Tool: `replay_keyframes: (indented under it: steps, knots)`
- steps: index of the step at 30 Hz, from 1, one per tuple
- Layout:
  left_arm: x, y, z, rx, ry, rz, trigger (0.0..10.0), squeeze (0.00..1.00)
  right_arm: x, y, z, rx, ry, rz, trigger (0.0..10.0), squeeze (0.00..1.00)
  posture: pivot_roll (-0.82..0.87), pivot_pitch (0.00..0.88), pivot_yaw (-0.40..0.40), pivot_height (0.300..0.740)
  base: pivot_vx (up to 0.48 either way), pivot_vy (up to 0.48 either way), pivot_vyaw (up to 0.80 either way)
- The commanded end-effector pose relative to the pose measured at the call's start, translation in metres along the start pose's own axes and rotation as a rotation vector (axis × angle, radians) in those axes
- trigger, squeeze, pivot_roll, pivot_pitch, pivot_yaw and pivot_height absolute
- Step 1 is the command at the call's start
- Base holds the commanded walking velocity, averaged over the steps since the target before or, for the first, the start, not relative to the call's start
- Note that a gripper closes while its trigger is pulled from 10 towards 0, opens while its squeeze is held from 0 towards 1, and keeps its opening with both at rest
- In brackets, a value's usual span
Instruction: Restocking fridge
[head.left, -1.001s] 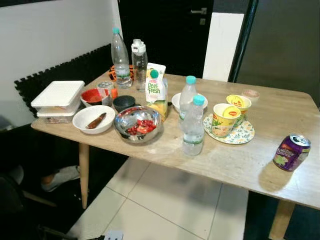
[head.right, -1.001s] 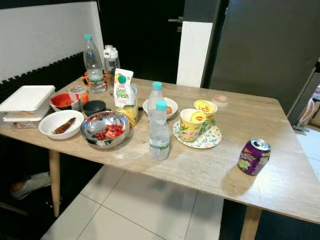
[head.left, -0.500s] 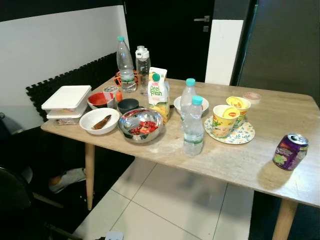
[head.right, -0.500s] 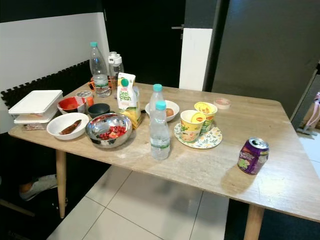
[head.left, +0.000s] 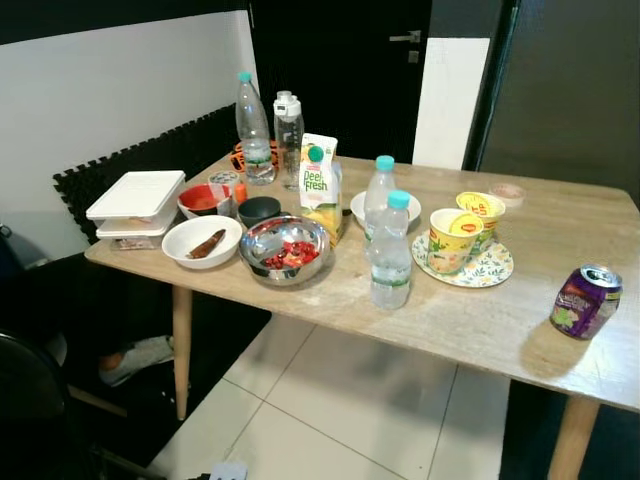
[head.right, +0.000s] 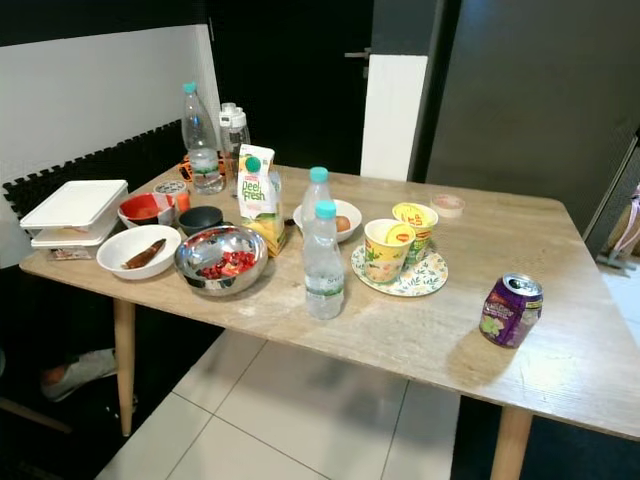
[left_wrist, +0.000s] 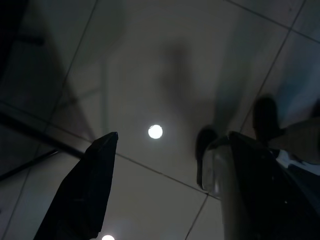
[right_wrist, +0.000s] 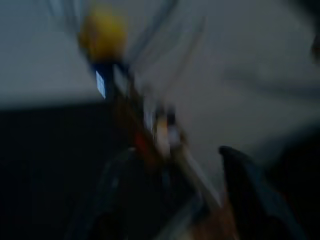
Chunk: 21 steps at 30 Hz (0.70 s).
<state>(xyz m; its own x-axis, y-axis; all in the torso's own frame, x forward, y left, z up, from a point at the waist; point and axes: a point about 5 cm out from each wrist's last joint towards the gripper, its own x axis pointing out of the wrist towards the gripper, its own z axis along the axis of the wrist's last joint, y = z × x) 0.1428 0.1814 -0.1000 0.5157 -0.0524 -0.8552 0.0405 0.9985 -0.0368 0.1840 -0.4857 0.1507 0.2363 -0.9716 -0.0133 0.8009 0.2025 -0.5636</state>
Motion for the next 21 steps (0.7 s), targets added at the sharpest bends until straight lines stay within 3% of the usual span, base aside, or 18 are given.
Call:
replay_keyframes:
  steps: [1, 2, 3, 5, 8, 9, 10, 12, 15, 16, 17, 18, 21]
  knots:
    - [-0.001, 0.001, -0.003, 0.004, 0.015, 0.001, 10.0, 0.0, -0.003, 0.011, 0.021, 0.025, -0.098, 0.049, 10.0, 1.0, -0.1, 0.0, -0.002, 0.734, 0.0, 0.0, 0.0]
    - [-0.001, 0.0, -0.003, 0.003, 0.015, 0.0, 10.0, 0.0, -0.004, 0.016, 0.044, 0.067, -0.18, 0.076, 10.0, 1.0, -0.1, 0.0, -0.002, 0.734, 0.0, 0.0, 0.0]
    - [-0.001, 0.0, -0.003, 0.003, 0.015, 0.0, 10.0, 0.0, -0.004, 0.016, 0.044, 0.067, -0.18, 0.076, 10.0, 1.0, -0.1, 0.0, -0.002, 0.734, 0.0, 0.0, 0.0]
    - [-0.001, 0.0, -0.004, 0.001, 0.015, -0.001, 10.0, 0.0, -0.008, 0.022, 0.077, 0.139, -0.288, 0.113, 10.0, 1.0, -0.1, 0.0, -0.002, 0.734, 0.0, 0.0, 0.0]
    - [-0.001, -0.001, -0.005, 0.004, 0.018, -0.003, 10.0, 0.0, -0.031, 0.047, 0.137, 0.317, -0.483, 0.331, 10.0, 1.0, -0.09, 0.0, 0.003, 0.734, 0.0, 0.0, 0.0]
    - [-0.001, -0.001, -0.005, 0.004, 0.018, -0.003, 10.0, 0.0, -0.031, 0.047, 0.137, 0.317, -0.483, 0.331, 10.0, 1.0, -0.09, 0.0, 0.003, 0.734, 0.0, 0.0, 0.0]
    - [-0.001, -0.001, -0.005, 0.005, 0.019, -0.003, 10.0, 0.0, -0.042, 0.057, 0.153, 0.357, -0.547, 0.433, 10.0, 1.0, -0.09, 0.0, 0.003, 0.734, 0.0, 0.0, 0.0]
    - [-0.001, -0.001, -0.005, 0.005, 0.019, -0.003, 10.0, 0.0, -0.042, 0.057, 0.153, 0.357, -0.547, 0.433, 10.0, 1.0, -0.09, 0.0, 0.003, 0.734, 0.0, 0.0, 0.0]
    - [-0.001, 0.0, -0.005, 0.007, 0.019, -0.001, 10.0, 0.0, -0.086, 0.09, 0.199, 0.523, -0.692, 0.738, 10.0, 1.0, -0.09, 0.0, 0.003, 0.734, 0.0, 0.0, 0.0]
    - [-0.001, 0.0, -0.005, 0.007, 0.019, -0.001, 10.0, 0.0, -0.086, 0.09, 0.199, 0.523, -0.692, 0.738, 10.0, 1.0, -0.09, 0.0, 0.003, 0.734, 0.0, 0.0, 0.0]
    - [-0.001, 0.0, -0.005, 0.007, 0.018, -0.001, 10.0, 0.0, -0.105, 0.1, 0.215, 0.609, -0.73, 0.853, 10.0, 1.0, -0.09, 0.0, 0.003, 0.734, 0.0, 0.0, 0.0]
    - [-0.001, 0.0, -0.005, 0.007, 0.018, -0.001, 10.0, 0.0, -0.105, 0.1, 0.215, 0.609, -0.73, 0.853, 10.0, 1.0, -0.09, 0.0, 0.003, 0.734, 0.0, 0.0, 0.0]
    - [-0.001, -0.001, -0.005, 0.007, 0.018, -0.003, 10.0, 0.0, -0.17, 0.124, 0.252, 0.786, -0.855, 1.289, 10.0, 1.0, -0.09, 0.006, 0.004, 0.734, 0.0, 0.0, 0.0]
